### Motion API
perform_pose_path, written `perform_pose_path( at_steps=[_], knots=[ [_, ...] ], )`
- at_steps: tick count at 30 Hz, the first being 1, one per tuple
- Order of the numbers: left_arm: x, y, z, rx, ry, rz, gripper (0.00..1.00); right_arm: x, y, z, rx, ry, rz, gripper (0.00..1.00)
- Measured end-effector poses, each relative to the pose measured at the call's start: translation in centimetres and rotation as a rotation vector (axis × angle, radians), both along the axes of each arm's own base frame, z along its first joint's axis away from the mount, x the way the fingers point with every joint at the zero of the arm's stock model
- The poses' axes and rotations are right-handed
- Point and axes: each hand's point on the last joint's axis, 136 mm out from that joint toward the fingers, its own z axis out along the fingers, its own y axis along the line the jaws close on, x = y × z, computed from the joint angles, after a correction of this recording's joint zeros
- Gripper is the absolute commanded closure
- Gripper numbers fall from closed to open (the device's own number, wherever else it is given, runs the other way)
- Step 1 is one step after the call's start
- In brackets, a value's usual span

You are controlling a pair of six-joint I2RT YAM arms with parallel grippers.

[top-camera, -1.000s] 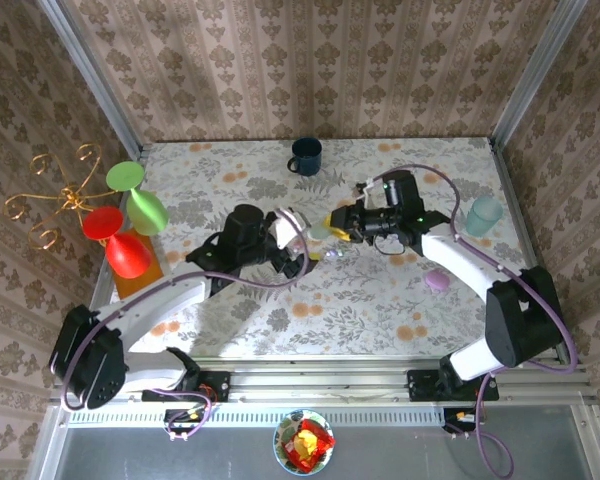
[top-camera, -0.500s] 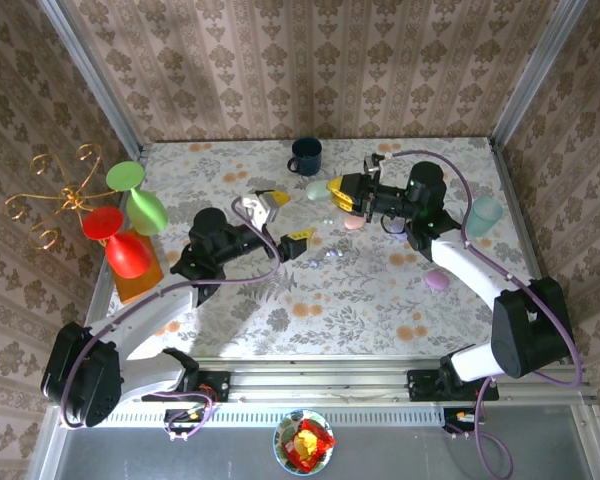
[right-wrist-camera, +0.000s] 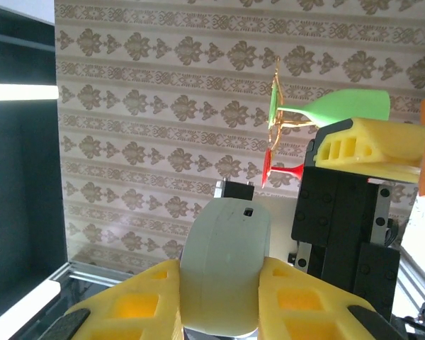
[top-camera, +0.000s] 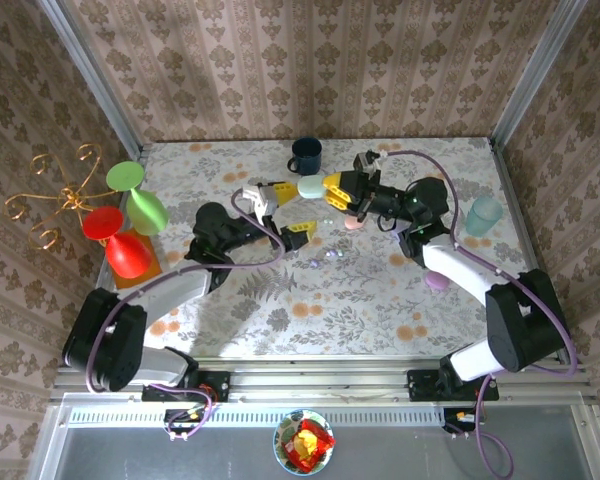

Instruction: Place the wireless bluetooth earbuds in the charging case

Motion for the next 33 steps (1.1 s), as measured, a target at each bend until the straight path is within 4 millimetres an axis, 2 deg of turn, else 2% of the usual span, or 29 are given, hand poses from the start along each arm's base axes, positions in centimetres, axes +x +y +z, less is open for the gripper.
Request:
perform_pose_path(
  at_steps=[7,18,27,33],
  knots=[
    [-0.7,-0.5,1.4,-0.067,-0.046,-0.082,0.23,0.1,0.4,-1.2,0.02,0.052,0.019,0.86],
    [-1.8,-0.4,2.7,-0.096,-0.116,-0.124,0.26,-0.2,0.5,-0.9,0.034,0.055,0.03,0.87],
    [-1.5,-0.3,3.0,-0.091,-0.17,-0.106,0.37,-0.4,0.6,-0.6,0.042,0.039,0.037,0.87],
    [-1.4,-0.3,3.0,-0.091,-0.179,-0.097,0.34,-0.4,0.6,-0.7,0.042,0.039,0.037,0.88]
  ],
)
